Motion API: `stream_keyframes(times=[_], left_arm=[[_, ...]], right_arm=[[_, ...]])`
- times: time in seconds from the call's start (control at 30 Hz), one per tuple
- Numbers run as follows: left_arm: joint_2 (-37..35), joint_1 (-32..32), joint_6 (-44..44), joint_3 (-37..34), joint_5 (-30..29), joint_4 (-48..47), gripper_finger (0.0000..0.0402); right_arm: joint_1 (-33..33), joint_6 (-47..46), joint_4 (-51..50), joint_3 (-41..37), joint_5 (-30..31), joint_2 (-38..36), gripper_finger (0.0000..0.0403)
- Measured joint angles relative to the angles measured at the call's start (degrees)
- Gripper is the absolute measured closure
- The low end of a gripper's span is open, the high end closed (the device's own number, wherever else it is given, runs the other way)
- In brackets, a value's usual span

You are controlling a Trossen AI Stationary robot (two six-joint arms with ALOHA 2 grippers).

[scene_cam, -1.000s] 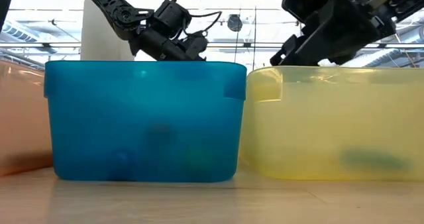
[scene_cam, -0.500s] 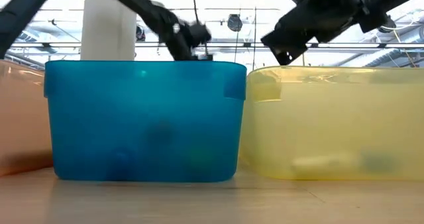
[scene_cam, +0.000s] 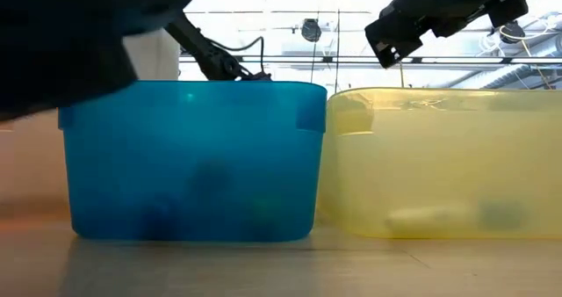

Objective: Pick & Place Markers
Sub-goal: Put the black highlighter pen into the yellow bin

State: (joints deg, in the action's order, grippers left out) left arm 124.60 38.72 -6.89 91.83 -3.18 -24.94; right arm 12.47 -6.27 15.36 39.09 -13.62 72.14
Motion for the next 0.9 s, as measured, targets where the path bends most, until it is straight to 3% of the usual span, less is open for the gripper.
stream_keyframes(times=[0.17, 0.33, 0.6, 0.67, 0.77, 0.9], left_arm=[[1.3, 0.2, -1.9, -0.1, 1.4, -1.0, 0.0394], [1.4, 0.0, -2.3, -0.1, 1.5, -1.6, 0.0385], [-2.5, -0.7, 3.5, 2.1, 10.7, -12.3, 0.0398], [-4.0, -1.1, 3.5, 2.3, 8.5, -11.2, 0.0393], [-4.7, -1.2, -1.6, 2.4, -0.4, -8.0, 0.0394], [-2.0, 1.6, -6.6, 2.4, 3.6, -5.7, 0.0396]], right_arm=[[0.0, 0.1, 0.2, 0.0, 0.0, 0.0, 0.0248], [0.0, -0.1, 0.1, 0.0, 0.0, 0.0, 0.0248], [0.0, 0.0, 0.1, 0.0, 0.0, 0.0, 0.0248], [0.0, 0.3, 0.2, 0.0, 0.0, 0.0, 0.0248], [0.0, 0.5, 0.3, 0.0, 0.0, 0.0, 0.0248], [0.0, 0.5, 0.7, 0.0, 0.0, 0.0, 0.0248]])
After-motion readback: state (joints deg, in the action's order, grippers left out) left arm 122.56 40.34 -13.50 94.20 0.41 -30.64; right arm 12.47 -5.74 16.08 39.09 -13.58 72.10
